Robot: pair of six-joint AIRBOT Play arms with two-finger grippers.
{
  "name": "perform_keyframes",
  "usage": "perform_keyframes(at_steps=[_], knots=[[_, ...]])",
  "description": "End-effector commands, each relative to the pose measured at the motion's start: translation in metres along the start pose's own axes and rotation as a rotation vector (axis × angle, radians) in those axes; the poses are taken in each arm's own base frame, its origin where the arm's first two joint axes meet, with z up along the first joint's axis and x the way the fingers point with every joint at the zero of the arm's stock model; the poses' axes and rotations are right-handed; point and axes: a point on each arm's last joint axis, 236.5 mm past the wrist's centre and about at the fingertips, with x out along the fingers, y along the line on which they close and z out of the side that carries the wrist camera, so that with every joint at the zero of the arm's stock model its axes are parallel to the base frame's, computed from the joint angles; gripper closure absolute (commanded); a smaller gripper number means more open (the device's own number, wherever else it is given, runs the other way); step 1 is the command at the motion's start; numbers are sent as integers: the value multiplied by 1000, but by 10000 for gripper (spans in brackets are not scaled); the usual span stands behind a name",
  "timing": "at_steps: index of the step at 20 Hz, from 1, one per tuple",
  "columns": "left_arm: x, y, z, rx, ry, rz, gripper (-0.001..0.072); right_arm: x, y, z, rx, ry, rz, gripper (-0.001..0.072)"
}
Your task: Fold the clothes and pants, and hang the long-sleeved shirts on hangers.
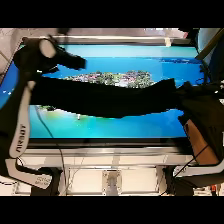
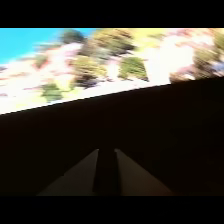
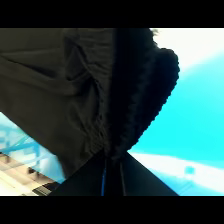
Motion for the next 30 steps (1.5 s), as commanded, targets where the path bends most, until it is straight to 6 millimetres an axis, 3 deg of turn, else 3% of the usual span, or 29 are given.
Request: perform_keyframes(at_steps=[1, 4, 6, 8, 11, 14, 16, 18, 19, 24, 26, 29, 30], knots=[[48, -118, -31, 116, 97, -199, 700, -34, 46, -5, -88, -44, -19, 691], [83, -196, -76, 246, 198, -284, 700, -20, 70, -4, -105, -37, 1, 691], [106, -226, -104, 326, 245, -310, 700, -10, 79, 4, -114, -64, -4, 691], [134, -231, -118, 337, 254, -272, 701, -2, 87, 12, -99, -91, -8, 691], [157, -227, -130, 316, 273, -266, 700, 9, 105, 15, -86, -99, 27, 691], [166, -224, -136, 309, 288, -264, 701, 22, 138, 19, -86, -120, 102, 691], [158, -219, -127, 305, 270, -257, 700, 36, 157, 20, -81, -126, 120, 691], [132, -194, -103, 302, 243, -219, 700, 55, 180, 13, -94, -113, 132, 691], [114, -169, -90, 312, 236, -167, 701, 64, 191, 10, -100, -112, 131, 691], [-5, -8, -51, 231, 239, 145, 700, 130, 246, -14, -98, -108, 119, 692], [-46, 35, -44, 148, 204, 204, 700, 168, 266, -31, -69, -86, 138, 691], [-91, 79, -40, 61, 160, 272, 700, 225, 306, -42, -26, -170, 202, 682], [-102, 88, -41, 41, 150, 288, 700, 237, 322, -42, 4, -222, 236, 528]])
